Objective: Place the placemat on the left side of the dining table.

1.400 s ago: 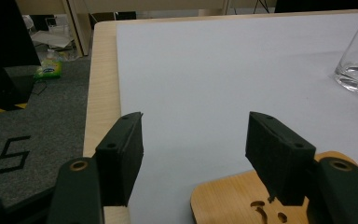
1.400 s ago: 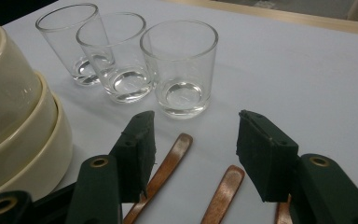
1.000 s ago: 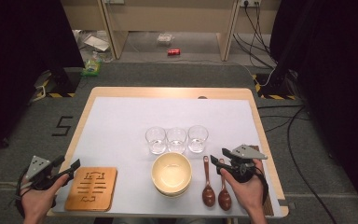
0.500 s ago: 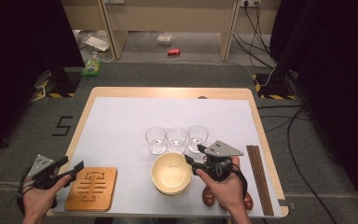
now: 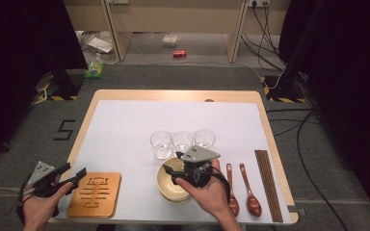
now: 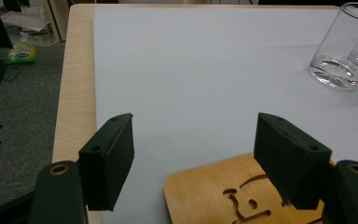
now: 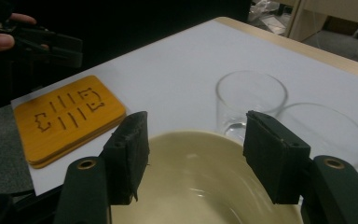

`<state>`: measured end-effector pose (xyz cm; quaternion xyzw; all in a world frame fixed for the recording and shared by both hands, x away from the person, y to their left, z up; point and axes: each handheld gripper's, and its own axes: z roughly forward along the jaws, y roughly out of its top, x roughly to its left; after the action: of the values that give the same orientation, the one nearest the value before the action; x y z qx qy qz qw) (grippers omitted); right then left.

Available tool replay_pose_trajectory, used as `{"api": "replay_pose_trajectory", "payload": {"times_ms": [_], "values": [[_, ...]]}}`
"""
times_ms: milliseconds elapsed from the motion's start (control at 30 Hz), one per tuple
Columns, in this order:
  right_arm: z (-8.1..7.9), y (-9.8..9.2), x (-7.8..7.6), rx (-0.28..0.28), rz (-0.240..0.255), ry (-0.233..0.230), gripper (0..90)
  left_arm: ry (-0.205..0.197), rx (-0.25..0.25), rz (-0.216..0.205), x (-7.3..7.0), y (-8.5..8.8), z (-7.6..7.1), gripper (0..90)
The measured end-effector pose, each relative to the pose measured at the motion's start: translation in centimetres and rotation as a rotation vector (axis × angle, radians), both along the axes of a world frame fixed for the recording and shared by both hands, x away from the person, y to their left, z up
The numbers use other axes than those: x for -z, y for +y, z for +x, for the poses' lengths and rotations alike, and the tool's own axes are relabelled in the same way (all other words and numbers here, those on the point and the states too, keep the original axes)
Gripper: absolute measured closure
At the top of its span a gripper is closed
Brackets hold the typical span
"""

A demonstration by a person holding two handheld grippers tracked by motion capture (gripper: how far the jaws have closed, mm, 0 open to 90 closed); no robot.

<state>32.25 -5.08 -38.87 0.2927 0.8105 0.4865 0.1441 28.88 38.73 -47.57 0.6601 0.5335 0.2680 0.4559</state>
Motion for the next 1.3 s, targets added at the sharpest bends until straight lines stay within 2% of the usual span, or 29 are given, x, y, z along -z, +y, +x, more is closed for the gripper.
{"api": "replay_pose_trajectory", "payload": {"times_ms": [233, 267, 300, 400, 467, 567, 600, 833, 933, 1033, 1067, 1100, 1133, 1233, 1267, 1300], "values": [[-0.8, 3.3, -0.3, -0.070, -0.013, 0.012, 40.7, 0.004, -0.008, -0.007, 0.0, 0.2, -0.4, 28.3], [-0.8, 3.3, -0.3, -0.070, -0.013, 0.012, 40.7, 0.004, -0.008, -0.007, 0.0, 0.2, -0.4, 28.4], [-1.1, 4.4, -0.3, -0.092, -0.022, 0.010, 40.7, 0.004, -0.009, -0.009, 0.0, 0.2, -0.5, 28.5], [-1.5, 5.6, -0.3, -0.120, -0.027, 0.017, 40.6, 0.004, -0.008, -0.013, 0.0, 0.3, -0.6, 29.6], [-1.6, 6.4, -0.2, -0.134, -0.028, 0.030, 40.6, 0.005, -0.008, -0.013, 0.0, 0.3, -0.7, 30.3], [-1.8, 7.4, -0.1, -0.160, -0.040, 0.020, 40.6, 0.004, -0.007, -0.011, 0.0, 0.3, -0.8, 30.3], [-2.0, 8.4, 0.1, -0.179, -0.049, 0.022, 40.7, 0.005, -0.006, -0.011, 0.0, 0.3, -0.8, 30.2], [-2.6, 11.0, 0.9, -0.234, -0.076, 0.033, 41.3, 0.017, 0.009, -0.015, 0.2, 0.2, -0.8, 29.8], [-3.1, 12.5, 1.6, -0.270, -0.088, 0.043, 41.6, 0.019, 0.012, -0.022, 0.2, 0.2, -0.8, 29.8], [-3.3, 13.3, 2.2, -0.282, -0.095, 0.062, 41.7, 0.023, 0.016, -0.029, 0.2, 0.2, -0.8, 29.8], [-3.3, 13.9, 3.0, -0.296, -0.107, 0.072, 41.8, 0.027, 0.020, -0.034, 0.2, 0.2, -0.8, 29.7], [-3.3, 13.9, 3.0, -0.296, -0.107, 0.072, 41.8, 0.027, 0.020, -0.034, 0.2, 0.2, -0.8, 29.7], [-3.3, 14.6, 3.9, -0.306, -0.114, 0.095, 41.8, 0.030, 0.026, -0.046, 0.3, 0.1, -0.8, 29.6], [-3.4, 15.1, 4.6, -0.312, -0.120, 0.113, 41.8, 0.034, 0.031, -0.050, 0.3, 0.1, -0.8, 29.6], [-3.4, 15.7, 5.7, -0.326, -0.128, 0.131, 41.8, 0.040, 0.036, -0.052, 0.4, 0.1, -0.8, 29.5], [-3.4, 15.9, 6.0, -0.327, -0.128, 0.143, 41.8, 0.044, 0.038, -0.053, 0.4, 0.1, -0.8, 29.5]]}}
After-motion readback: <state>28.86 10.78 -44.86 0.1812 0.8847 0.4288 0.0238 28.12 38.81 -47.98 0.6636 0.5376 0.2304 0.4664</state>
